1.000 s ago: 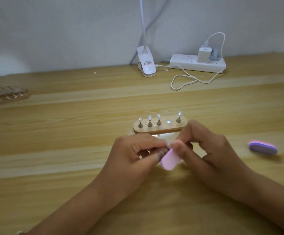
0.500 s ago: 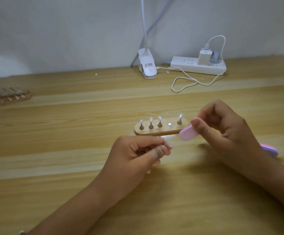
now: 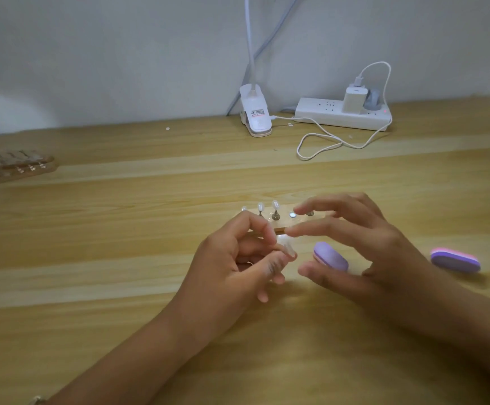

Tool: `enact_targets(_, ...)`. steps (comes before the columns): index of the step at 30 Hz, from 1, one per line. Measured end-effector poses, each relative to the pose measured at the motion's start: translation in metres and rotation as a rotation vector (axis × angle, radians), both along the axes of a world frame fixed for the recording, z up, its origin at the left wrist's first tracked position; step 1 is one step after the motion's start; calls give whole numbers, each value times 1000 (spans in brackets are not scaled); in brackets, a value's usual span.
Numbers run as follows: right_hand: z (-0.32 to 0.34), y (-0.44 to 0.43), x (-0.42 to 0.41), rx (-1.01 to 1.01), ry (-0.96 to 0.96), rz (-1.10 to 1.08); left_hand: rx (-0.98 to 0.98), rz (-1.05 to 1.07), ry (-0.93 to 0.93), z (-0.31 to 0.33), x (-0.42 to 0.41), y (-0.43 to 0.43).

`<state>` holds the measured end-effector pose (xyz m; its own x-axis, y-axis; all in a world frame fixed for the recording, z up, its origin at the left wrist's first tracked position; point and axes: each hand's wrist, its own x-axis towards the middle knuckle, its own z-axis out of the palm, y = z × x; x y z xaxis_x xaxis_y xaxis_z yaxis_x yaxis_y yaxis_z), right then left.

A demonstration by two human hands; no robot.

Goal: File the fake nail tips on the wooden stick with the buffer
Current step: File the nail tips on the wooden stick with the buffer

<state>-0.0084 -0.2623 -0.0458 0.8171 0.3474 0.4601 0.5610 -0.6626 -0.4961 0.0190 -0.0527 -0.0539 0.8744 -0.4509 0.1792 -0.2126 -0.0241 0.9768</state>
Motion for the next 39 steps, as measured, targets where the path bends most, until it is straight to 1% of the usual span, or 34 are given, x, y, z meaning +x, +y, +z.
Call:
enact_targets(4,3,4,-1,59,13,8,-17,-49,-7,0,-1,0)
enact_targets(8,5,4,1,72,-2,-9,-36,-61,34,-1,-2,1)
enact_targets(11,10,1,4,108,15,-11,-12,-26,8,2,-3,1)
enact_targets(13,15,-5,10,126,18,-50,115,130,-138,2,-3,3)
enact_targets(15,20,-12,20,151,47,-127,308,333,-341,2,1,8)
enact_targets(16,22,-16,24,151,61,-161,417,403,-421,3,3,12)
enact_targets(18,25,-20,33,116,90,-191,607,452,-525,5,8,18)
enact_targets(20,25,-22,44,43,116,-190,720,433,-577,4,9,20)
enact_targets(24,20,-15,64,-58,161,-158,847,371,-588,4,8,18)
enact_targets(27,13,-9,68,-37,194,-157,900,321,-566,5,7,18)
enact_targets(30,8,-11,65,5,197,-171,917,308,-546,7,7,18)
enact_targets(33,8,-18,63,-31,246,-191,915,308,-530,8,7,17)
enact_targets(39,6,-23,63,-9,208,-259,922,315,-535,7,8,17)
